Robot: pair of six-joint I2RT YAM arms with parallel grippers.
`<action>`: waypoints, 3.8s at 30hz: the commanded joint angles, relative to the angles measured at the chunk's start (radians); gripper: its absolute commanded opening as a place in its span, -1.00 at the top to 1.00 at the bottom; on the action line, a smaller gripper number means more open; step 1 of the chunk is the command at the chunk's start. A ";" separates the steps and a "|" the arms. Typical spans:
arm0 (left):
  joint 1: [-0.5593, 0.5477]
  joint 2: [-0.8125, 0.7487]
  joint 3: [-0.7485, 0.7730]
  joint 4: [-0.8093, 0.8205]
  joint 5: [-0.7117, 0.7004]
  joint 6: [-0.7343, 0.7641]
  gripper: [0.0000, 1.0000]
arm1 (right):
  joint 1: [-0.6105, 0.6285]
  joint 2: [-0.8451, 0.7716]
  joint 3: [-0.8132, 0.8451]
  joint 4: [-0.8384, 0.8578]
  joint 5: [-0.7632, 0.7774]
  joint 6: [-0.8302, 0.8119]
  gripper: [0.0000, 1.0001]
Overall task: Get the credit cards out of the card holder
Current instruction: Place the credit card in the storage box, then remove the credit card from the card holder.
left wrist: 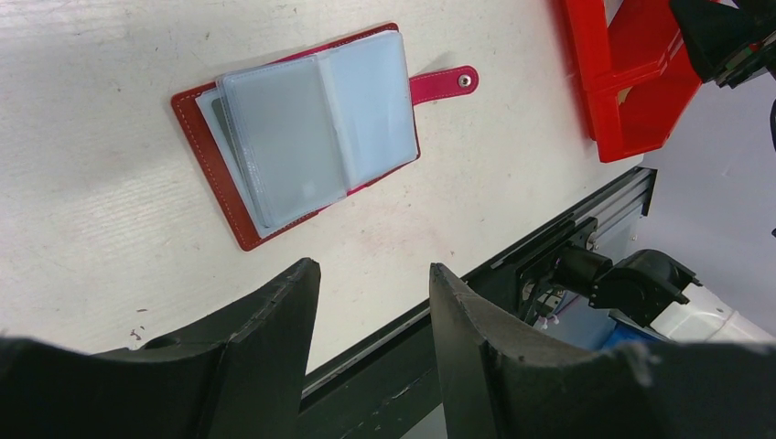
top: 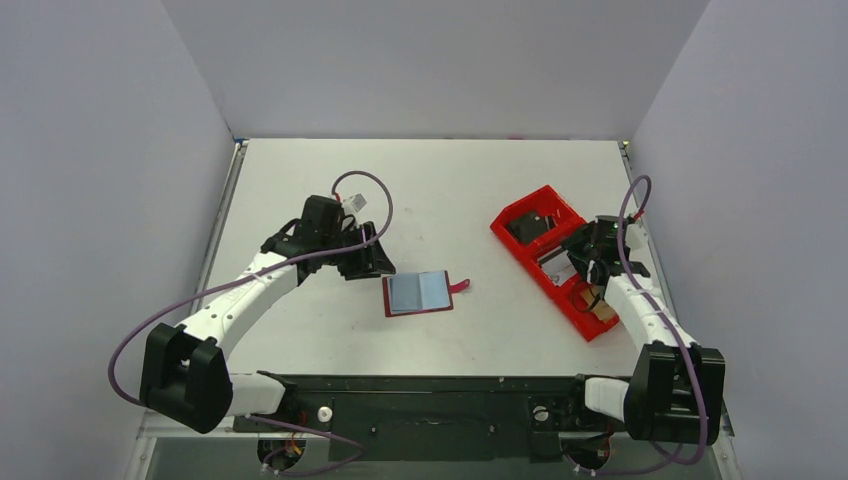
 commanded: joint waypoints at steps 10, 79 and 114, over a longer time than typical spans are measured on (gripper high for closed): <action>-0.013 -0.004 0.062 -0.002 -0.022 0.009 0.09 | 0.049 -0.113 0.056 -0.075 -0.029 -0.054 0.01; 0.109 -0.074 -0.087 -0.063 -0.322 -0.094 0.10 | 1.034 0.783 0.674 -0.288 0.160 -0.203 0.35; -0.059 0.245 -0.065 0.185 -0.137 -0.126 0.26 | 0.860 0.729 0.369 0.145 -0.296 -0.115 1.00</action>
